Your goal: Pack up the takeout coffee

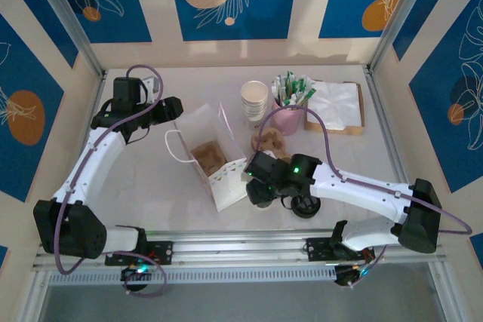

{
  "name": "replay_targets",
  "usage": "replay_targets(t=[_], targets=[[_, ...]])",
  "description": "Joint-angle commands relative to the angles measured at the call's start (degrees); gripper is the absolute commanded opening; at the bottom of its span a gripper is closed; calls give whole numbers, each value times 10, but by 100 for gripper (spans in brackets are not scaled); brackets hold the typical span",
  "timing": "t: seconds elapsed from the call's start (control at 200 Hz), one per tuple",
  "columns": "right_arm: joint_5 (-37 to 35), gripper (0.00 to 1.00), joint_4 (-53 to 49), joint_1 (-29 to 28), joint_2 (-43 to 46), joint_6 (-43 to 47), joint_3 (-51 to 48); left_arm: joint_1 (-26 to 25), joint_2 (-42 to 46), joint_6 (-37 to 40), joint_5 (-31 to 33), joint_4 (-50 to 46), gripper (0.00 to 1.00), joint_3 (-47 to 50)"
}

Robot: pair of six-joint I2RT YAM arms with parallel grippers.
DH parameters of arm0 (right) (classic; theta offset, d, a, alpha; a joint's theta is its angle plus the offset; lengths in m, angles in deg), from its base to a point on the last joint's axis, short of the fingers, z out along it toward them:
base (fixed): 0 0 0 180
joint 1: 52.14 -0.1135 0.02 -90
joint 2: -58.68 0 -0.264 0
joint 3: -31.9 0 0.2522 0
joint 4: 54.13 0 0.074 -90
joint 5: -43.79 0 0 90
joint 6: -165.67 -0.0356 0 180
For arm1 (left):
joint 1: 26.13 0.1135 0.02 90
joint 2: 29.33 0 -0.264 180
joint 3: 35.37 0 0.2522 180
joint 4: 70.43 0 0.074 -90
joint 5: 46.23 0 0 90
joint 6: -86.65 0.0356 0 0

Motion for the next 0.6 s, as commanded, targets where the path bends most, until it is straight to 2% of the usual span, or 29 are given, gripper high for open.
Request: replay_targets(t=[0.0,0.335,0.48,0.595], targets=[[-13,81,-3,-4,-11,1,9,-2,-8,1,-10,-18,73,-8],[-18,81,-1,-5,-30,4,19,-2,-9,0,-9,-20,73,-9],[-22,73,-7,-5,-33,4,25,-2,-11,1,-10,-21,73,-11],[-23,73,-7,-5,-34,5,27,-2,-11,1,-10,-21,73,-10]])
